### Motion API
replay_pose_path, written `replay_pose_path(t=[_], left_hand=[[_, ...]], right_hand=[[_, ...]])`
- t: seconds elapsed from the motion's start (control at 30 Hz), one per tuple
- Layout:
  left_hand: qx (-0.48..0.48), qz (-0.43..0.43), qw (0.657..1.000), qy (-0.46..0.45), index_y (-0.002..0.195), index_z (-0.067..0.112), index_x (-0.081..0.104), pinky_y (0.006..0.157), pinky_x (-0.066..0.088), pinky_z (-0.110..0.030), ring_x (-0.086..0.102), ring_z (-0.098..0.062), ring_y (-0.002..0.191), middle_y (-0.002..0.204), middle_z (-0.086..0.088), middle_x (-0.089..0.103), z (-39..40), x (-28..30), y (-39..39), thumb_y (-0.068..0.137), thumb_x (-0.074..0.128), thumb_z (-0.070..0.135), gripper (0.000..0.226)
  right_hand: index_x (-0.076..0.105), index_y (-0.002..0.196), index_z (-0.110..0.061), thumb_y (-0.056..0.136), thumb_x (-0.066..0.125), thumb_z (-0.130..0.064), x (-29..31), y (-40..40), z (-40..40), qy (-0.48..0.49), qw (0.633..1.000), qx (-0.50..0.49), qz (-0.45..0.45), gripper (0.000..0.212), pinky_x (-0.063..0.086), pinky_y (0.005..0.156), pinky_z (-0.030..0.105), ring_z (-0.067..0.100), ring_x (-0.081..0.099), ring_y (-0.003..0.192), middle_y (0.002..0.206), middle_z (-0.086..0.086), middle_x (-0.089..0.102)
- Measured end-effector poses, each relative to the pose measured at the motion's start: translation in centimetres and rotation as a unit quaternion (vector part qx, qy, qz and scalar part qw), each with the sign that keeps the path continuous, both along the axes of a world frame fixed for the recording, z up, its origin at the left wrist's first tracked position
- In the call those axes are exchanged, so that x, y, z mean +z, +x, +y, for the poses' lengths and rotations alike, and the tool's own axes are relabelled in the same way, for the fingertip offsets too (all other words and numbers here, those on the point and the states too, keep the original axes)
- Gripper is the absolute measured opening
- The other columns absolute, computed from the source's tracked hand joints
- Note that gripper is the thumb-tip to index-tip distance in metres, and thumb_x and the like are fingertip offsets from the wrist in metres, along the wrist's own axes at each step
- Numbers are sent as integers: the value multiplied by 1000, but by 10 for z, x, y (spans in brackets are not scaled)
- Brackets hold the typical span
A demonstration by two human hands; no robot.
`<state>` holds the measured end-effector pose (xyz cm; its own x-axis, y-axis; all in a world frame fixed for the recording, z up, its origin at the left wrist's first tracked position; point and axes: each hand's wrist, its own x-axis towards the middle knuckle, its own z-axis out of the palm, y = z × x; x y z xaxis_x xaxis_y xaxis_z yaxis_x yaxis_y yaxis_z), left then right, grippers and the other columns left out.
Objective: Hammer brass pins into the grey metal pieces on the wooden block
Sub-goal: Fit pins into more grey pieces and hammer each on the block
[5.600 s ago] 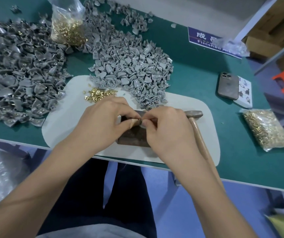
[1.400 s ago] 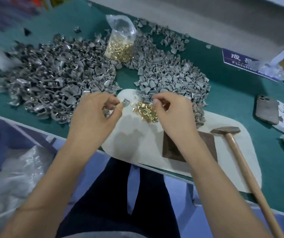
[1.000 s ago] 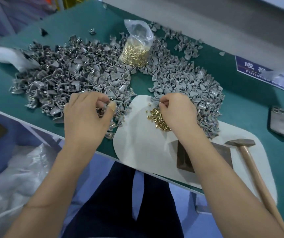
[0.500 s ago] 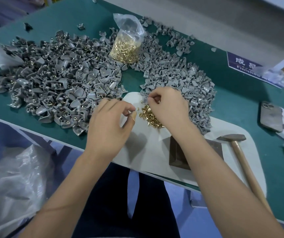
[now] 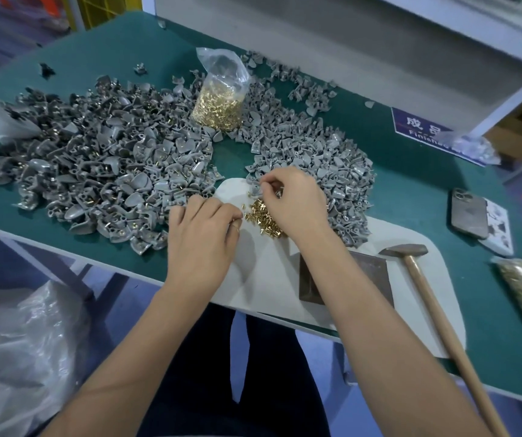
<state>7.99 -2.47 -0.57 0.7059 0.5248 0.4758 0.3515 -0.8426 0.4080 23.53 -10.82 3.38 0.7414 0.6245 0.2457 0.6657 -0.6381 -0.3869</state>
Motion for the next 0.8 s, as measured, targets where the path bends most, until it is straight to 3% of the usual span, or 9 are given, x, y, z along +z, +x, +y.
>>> replay_pose_path(t=[0.07, 0.2, 0.43, 0.67, 0.8], left_hand=[[-8, 2, 1000, 6, 94, 25, 70, 81, 30, -39, 54, -26, 96, 94, 7, 66, -1, -1, -2, 90, 70, 22, 6], [0, -10, 1000, 9, 95, 26, 70, 81, 29, -39, 55, -26, 95, 94, 7, 65, 0, -4, -4, 90, 71, 22, 6], [2, -19, 1000, 17, 94, 24, 71, 80, 29, -40, 56, -29, 93, 93, 4, 65, -1, -3, -3, 90, 72, 20, 6], [-2, -5, 1000, 15, 97, 23, 72, 81, 30, -40, 57, -29, 96, 95, 4, 66, -2, -2, -4, 91, 71, 20, 7], [7, -15, 1000, 18, 106, 24, 70, 81, 31, -40, 56, -27, 97, 98, 5, 65, -1, -3, -4, 90, 70, 22, 16]], right_hand=[[74, 98, -31, 94, 60, -27, 0, -1, -1, 5, 1000, -9, 2, 15, 43, 69, 27, 9, 60, 86, 97, -12, 68], [74, 99, -32, 95, 61, -30, -1, 1, 0, -7, 1000, 10, 5, 14, 52, 76, 31, 9, 62, 91, 100, -12, 68], [76, 100, -38, 91, 68, -48, -3, 4, 4, -37, 999, 18, -20, 16, 45, 71, 29, 9, 60, 95, 99, -14, 64], [76, 99, -40, 93, 67, -42, -3, 4, 5, -69, 997, 29, -36, 11, 37, 68, 29, 13, 58, 96, 96, -14, 60], [76, 94, -39, 91, 68, -41, -3, 4, 5, -30, 999, 25, -12, 9, 43, 69, 28, 7, 60, 92, 96, -16, 65]])
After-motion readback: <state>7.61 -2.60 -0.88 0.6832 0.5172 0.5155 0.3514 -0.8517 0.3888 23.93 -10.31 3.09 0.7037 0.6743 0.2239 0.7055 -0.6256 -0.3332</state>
